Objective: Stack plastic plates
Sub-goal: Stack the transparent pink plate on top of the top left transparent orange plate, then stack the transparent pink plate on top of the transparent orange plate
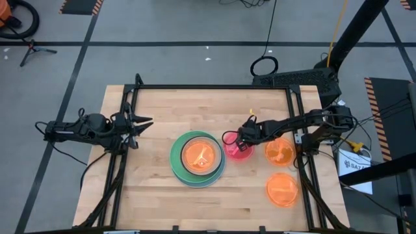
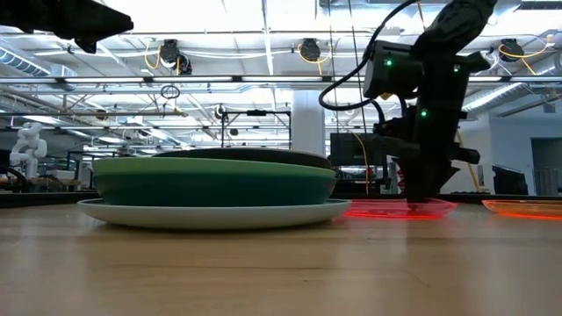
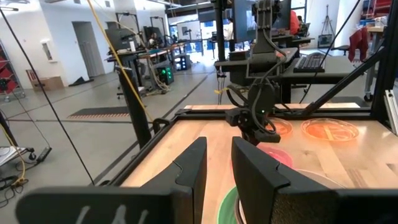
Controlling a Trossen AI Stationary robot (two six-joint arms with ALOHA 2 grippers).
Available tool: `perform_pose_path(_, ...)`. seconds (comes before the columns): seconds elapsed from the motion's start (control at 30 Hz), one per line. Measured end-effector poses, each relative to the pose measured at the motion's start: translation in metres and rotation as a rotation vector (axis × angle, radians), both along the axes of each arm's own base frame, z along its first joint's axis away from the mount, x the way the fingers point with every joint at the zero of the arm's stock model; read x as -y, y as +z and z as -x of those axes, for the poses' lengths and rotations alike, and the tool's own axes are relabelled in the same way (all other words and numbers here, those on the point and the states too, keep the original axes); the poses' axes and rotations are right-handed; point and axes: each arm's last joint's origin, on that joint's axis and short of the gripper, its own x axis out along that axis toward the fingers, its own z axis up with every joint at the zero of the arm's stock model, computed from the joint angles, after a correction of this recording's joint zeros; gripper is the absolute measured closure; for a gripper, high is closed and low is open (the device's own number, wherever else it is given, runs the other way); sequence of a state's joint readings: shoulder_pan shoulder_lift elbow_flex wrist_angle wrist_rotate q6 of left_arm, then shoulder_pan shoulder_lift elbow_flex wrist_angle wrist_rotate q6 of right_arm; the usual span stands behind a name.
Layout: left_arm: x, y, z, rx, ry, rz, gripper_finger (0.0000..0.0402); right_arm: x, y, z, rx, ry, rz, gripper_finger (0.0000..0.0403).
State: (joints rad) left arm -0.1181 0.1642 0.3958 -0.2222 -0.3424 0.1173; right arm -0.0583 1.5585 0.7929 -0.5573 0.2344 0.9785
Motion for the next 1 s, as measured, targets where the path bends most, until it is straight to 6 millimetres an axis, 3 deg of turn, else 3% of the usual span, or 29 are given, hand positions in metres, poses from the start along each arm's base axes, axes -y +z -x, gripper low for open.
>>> perform_pose_path(0.4, 0.000, -0.002, 0.000, -0.017, 0.000, 0.001, 0.0319, 0.010, 0.004, 0.003, -0.005, 0.006, 0.010, 0.0348)
perform_pose_path(1.0, 0.000, -0.002, 0.000, -0.016, 0.000, -0.003, 0.0319, 0.013, 0.068, 0.026, 0.252, -0.042, 0.170, 0.0348)
